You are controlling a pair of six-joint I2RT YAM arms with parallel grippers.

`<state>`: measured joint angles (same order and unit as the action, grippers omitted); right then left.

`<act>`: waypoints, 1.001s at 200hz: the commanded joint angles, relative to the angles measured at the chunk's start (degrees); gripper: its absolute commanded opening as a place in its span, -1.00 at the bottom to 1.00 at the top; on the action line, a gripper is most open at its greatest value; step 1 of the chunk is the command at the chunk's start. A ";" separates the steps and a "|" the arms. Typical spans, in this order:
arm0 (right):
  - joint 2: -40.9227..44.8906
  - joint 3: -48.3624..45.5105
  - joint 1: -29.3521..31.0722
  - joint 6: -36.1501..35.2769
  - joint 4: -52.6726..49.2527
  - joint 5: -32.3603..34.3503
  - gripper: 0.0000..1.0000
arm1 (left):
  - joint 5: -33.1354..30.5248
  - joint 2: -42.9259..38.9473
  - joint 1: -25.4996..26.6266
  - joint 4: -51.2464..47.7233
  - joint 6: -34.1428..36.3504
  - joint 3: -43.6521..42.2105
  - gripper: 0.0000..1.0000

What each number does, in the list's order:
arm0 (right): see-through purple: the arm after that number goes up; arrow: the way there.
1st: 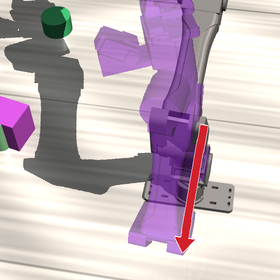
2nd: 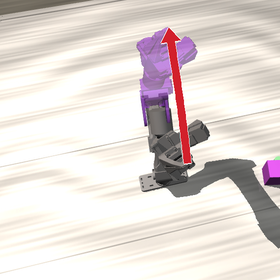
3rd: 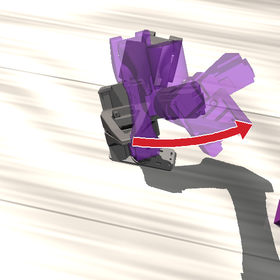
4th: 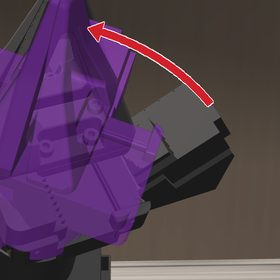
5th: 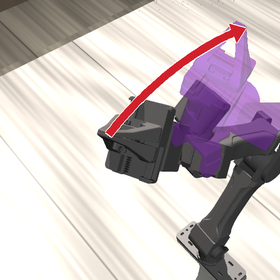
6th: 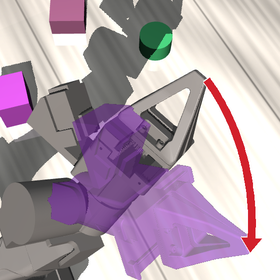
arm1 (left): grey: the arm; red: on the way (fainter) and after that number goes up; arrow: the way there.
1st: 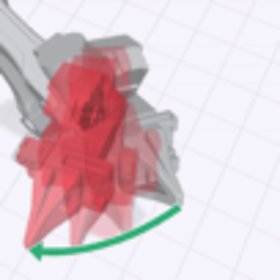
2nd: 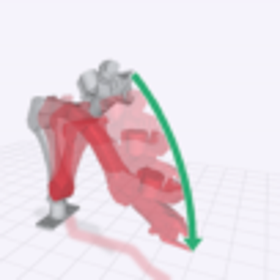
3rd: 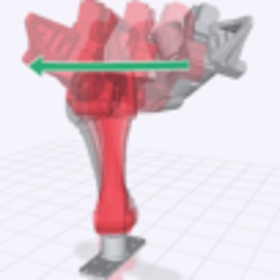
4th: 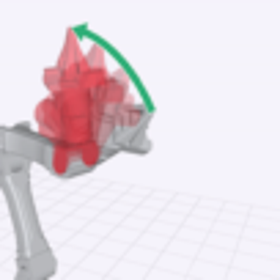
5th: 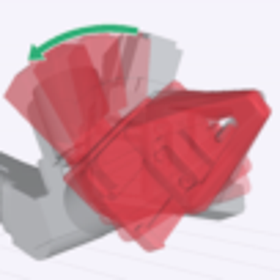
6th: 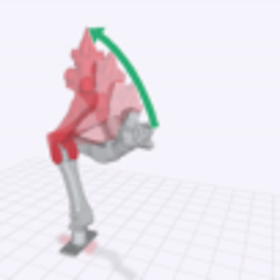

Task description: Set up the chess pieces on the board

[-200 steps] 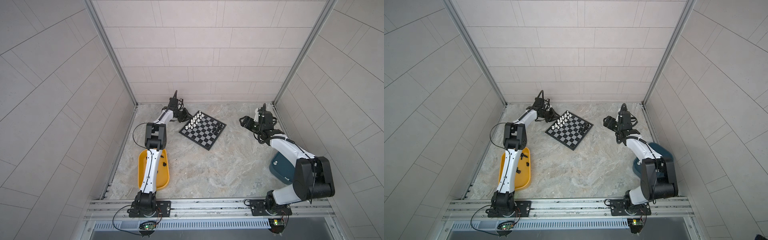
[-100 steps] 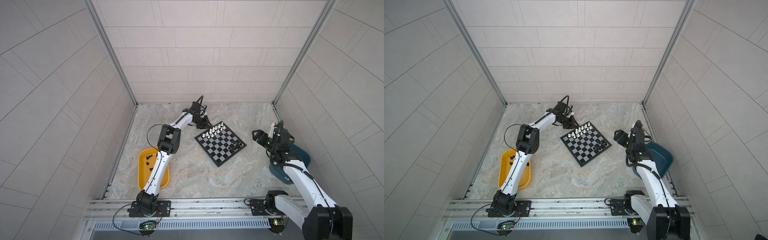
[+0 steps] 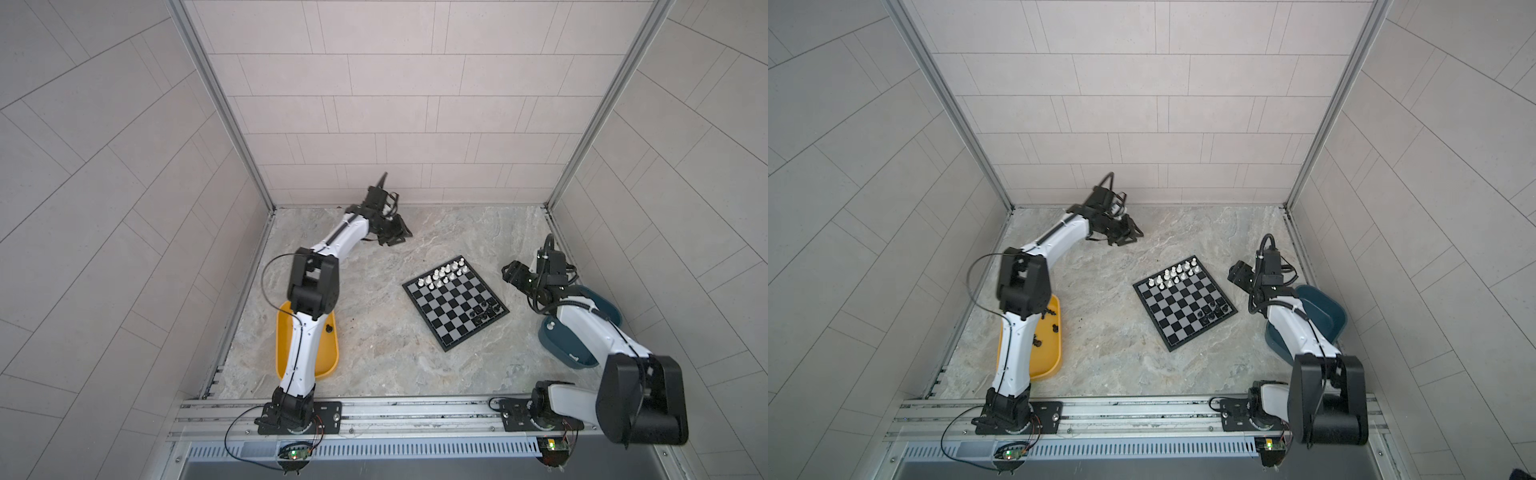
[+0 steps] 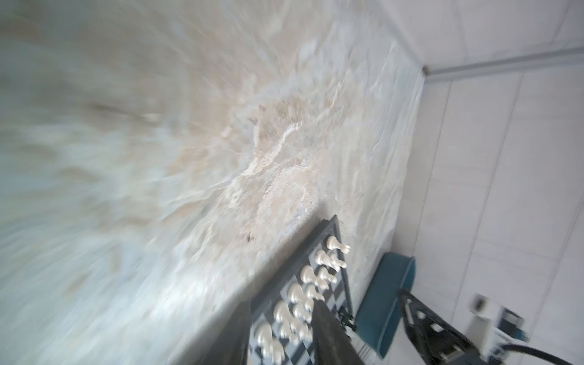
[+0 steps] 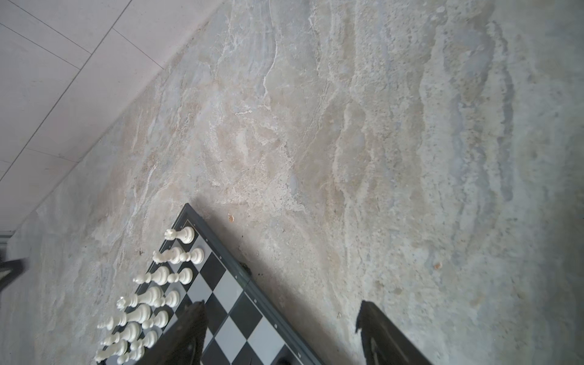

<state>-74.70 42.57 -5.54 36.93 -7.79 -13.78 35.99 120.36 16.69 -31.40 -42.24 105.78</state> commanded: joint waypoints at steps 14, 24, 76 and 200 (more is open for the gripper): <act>-9.49 6.57 -0.26 -0.32 0.35 -5.58 0.54 | -5.56 -21.70 -0.12 8.53 -8.06 -28.20 0.21; -12.43 8.33 -0.26 -1.20 -0.02 -8.78 0.56 | -3.99 -25.53 0.31 12.11 -9.83 -35.33 0.31; -21.96 13.45 0.33 -2.33 -1.99 -14.09 0.43 | -1.22 -29.77 8.73 10.92 -7.65 -46.81 0.26; -24.17 10.38 4.91 -5.38 -4.07 -16.73 0.29 | -0.25 -13.69 20.24 27.88 -12.53 -48.48 0.11</act>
<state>-99.55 54.17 -1.58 32.84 -9.74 -29.76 36.14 105.56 36.58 -6.48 -54.19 57.43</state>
